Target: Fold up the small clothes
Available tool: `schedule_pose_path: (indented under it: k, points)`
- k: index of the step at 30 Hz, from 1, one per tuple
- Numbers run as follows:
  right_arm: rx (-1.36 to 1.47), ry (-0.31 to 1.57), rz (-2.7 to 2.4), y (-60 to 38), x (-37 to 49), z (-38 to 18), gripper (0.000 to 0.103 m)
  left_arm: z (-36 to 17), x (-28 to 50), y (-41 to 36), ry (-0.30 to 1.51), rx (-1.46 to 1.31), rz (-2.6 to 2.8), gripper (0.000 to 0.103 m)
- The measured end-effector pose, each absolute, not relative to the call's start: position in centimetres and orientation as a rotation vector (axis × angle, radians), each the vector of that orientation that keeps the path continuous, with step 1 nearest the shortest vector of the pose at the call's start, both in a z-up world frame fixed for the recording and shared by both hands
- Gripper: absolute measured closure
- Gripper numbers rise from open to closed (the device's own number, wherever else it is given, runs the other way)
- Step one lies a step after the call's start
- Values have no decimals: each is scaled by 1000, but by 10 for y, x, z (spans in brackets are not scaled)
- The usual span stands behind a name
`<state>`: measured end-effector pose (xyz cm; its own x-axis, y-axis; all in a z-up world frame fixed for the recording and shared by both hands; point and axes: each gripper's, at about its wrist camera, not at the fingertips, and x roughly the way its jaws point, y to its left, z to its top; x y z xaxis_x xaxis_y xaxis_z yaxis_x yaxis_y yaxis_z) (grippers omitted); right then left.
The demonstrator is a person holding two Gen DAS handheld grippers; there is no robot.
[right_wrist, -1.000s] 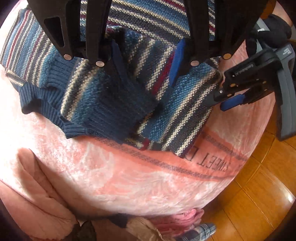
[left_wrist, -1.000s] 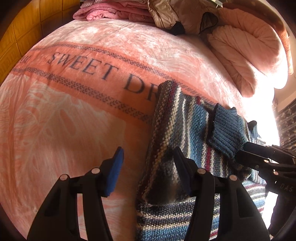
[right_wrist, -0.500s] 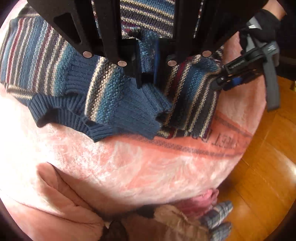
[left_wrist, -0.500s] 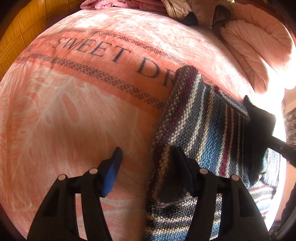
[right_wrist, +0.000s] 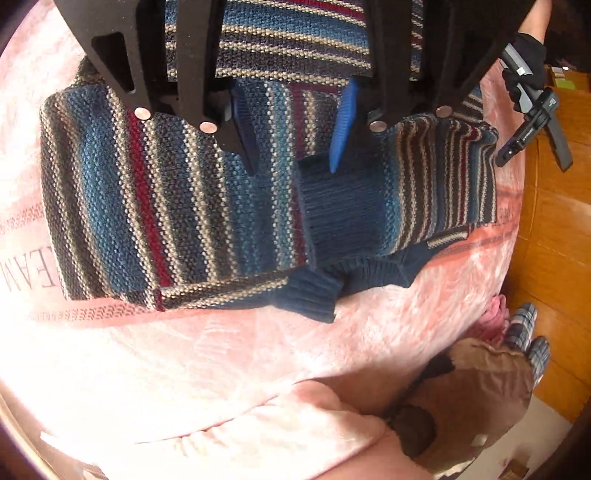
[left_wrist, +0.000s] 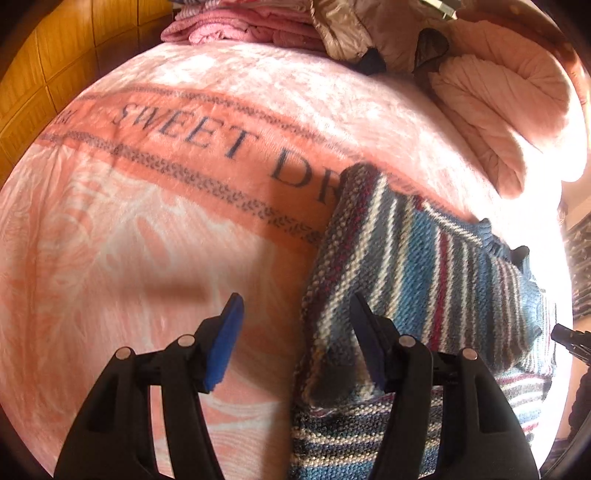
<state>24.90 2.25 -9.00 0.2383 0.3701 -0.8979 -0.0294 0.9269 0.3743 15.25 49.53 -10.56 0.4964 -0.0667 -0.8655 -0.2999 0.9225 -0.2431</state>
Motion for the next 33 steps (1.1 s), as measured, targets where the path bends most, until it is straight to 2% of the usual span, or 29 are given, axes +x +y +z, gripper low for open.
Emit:
schedule_pose_path:
  k: [2,8,9,11,12,13,16,21,24,26,28,33]
  points:
    - [380,1321,316,14,254,-98,54,-95,154,488,1015,-398,91,43]
    - [461,1394,340,27,269,-130,54,-96,161,451,1027,-380,-28,42]
    - [456,1398,332,29,270,-133,56,-100,162,446,1042,-369,-36,42]
    - [424,1388,318,35,271,-133,75,-113,164,439,1084,-339,-32,42]
    - [413,1386,315,36,271,-131,87,-119,165,437,1107,-326,-27,42]
    - [400,1375,316,37,271,-127,93,-126,165,436,1129,-314,-19,42]
    - [358,1339,333,36,264,-113,94,-133,163,436,1129,-282,-26,42]
    - [237,1366,305,39,250,-126,95,-133,162,437,1129,-298,-32,41]
    - [279,1353,306,36,251,-132,93,-130,161,433,1134,-270,-26,41]
    - [304,1345,311,31,249,-129,89,-124,157,431,1140,-258,-14,41]
    - [327,1337,335,24,242,-120,76,-115,151,431,1156,-269,2,41]
    - [244,1321,373,7,203,-84,69,-81,117,426,1199,-284,-9,39]
